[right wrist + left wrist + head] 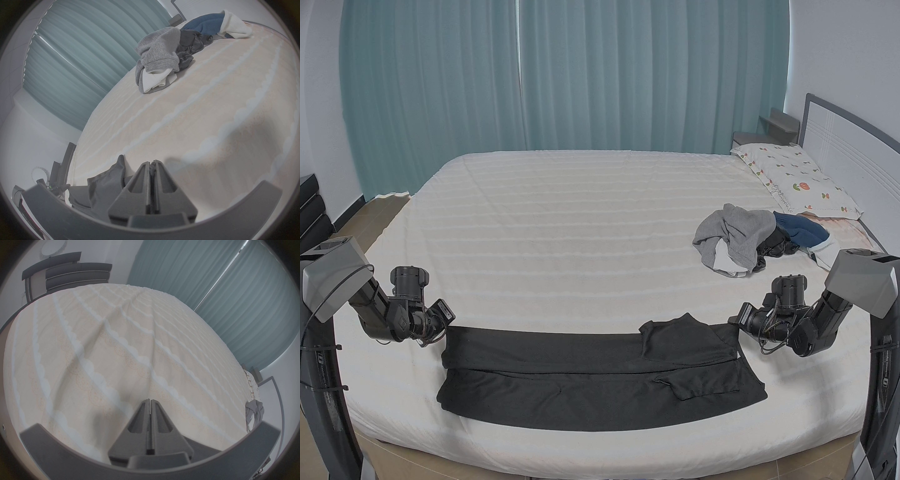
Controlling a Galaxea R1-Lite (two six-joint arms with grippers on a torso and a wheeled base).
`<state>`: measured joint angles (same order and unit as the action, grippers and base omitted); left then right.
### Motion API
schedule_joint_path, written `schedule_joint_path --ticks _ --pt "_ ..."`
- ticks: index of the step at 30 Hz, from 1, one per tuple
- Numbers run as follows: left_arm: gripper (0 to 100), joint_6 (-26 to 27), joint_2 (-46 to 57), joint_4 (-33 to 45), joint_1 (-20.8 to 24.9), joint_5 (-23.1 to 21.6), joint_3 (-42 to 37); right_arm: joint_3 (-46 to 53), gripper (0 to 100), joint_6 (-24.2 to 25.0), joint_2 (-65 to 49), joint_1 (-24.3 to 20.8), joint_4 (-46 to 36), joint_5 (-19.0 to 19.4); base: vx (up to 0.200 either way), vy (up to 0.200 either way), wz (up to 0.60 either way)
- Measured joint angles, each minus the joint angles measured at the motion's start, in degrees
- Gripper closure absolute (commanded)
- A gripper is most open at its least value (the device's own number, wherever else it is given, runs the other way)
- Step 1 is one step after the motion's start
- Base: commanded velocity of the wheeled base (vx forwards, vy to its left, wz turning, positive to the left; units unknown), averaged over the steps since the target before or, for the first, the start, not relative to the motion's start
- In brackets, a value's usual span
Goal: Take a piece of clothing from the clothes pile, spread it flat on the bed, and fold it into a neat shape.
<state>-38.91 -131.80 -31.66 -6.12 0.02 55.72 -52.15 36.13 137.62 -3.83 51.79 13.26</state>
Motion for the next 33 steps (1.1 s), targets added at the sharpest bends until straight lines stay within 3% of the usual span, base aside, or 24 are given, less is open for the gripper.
schedule_joint_path --ticks 2,3,17,25,33 --pt "100 0.0 0.0 0.3 0.0 -0.1 0.0 0.2 100 0.0 0.1 0.0 0.1 0.0 0.0 0.0 0.0" --pt "0 0.0 0.0 0.4 0.0 -0.2 0.0 0.3 0 0.0 0.1 0.0 0.1 0.0 0.0 0.0 0.0" --pt "0 -0.3 0.0 0.4 -0.1 -0.9 0.1 2.4 0 -2.5 -4.4 -0.6 0.1 0.6 0.0 0.0 0.0" --pt "0 -0.5 0.0 0.5 -1.3 -2.2 0.8 2.8 0 -4.2 -10.3 -5.3 -2.4 3.6 0.0 0.0 0.0" --pt "0 -0.6 0.0 0.7 -1.5 -2.5 0.6 1.9 0 -5.1 -7.3 -8.0 -2.8 3.7 0.0 0.0 0.0"
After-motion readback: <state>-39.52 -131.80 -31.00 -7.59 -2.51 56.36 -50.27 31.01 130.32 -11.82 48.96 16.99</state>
